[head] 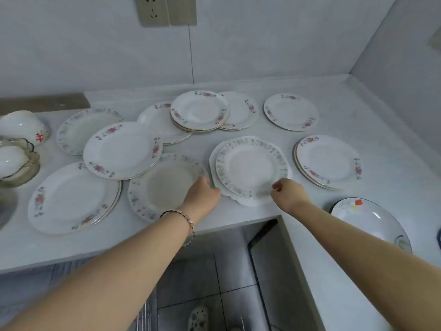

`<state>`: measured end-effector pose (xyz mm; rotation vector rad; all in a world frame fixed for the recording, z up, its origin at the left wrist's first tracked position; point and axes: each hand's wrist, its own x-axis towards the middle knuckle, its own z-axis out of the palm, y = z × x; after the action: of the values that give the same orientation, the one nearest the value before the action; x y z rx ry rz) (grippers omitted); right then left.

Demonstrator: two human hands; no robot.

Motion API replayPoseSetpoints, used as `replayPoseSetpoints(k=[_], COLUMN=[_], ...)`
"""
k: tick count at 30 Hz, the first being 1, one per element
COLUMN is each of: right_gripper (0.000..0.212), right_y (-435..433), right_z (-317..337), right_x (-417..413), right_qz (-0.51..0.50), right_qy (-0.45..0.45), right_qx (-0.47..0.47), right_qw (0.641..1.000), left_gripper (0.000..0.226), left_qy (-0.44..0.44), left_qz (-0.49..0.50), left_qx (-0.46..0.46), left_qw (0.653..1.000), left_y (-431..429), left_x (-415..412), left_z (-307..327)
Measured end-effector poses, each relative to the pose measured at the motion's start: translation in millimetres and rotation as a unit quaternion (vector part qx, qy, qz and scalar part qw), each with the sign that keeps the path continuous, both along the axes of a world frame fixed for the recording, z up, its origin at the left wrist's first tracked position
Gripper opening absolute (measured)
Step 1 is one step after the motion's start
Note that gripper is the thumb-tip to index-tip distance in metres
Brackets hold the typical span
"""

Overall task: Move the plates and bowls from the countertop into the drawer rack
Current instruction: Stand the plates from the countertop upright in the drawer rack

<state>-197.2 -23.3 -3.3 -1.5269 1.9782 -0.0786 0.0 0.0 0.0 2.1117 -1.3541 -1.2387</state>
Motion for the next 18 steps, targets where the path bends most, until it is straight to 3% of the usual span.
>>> replayPoseSetpoints(k=[1, 5, 9, 12, 18], right_gripper=[0.037, 0.037, 0.047, 0.053, 0.050], right_y=[-8, -46, -87, -114, -143], right_z=[-1, -14, -34, -45, -65], right_x=[-4, -20, -29, -33, -34], right_qz=[0.000, -0.017, -0.064, -0.118, -0.211], right_qy=[0.011, 0.045, 0.041, 0.027, -0.057], right_qx=[0.001, -0.013, 0.060, 0.095, 0.109], right_qw=[1.000, 0.999, 0.995, 0.988, 0.970], left_gripper=[0.007, 0.024, 0.030, 0.071, 0.073], left_qy=[0.008, 0.021, 0.008, -0.048, -0.182], left_qz=[-0.004, 0.018, 0.009, 0.030, -0.007], left_qx=[-0.004, 0.038, 0.118, 0.187, 0.260], left_qw=[1.000, 0.999, 0.993, 0.981, 0.948], left_y=[-6, -43, -97, -129, -150], left_x=[-4, -23, -39, -47, -53], left_z=[-1, -16, -49, -63, -94])
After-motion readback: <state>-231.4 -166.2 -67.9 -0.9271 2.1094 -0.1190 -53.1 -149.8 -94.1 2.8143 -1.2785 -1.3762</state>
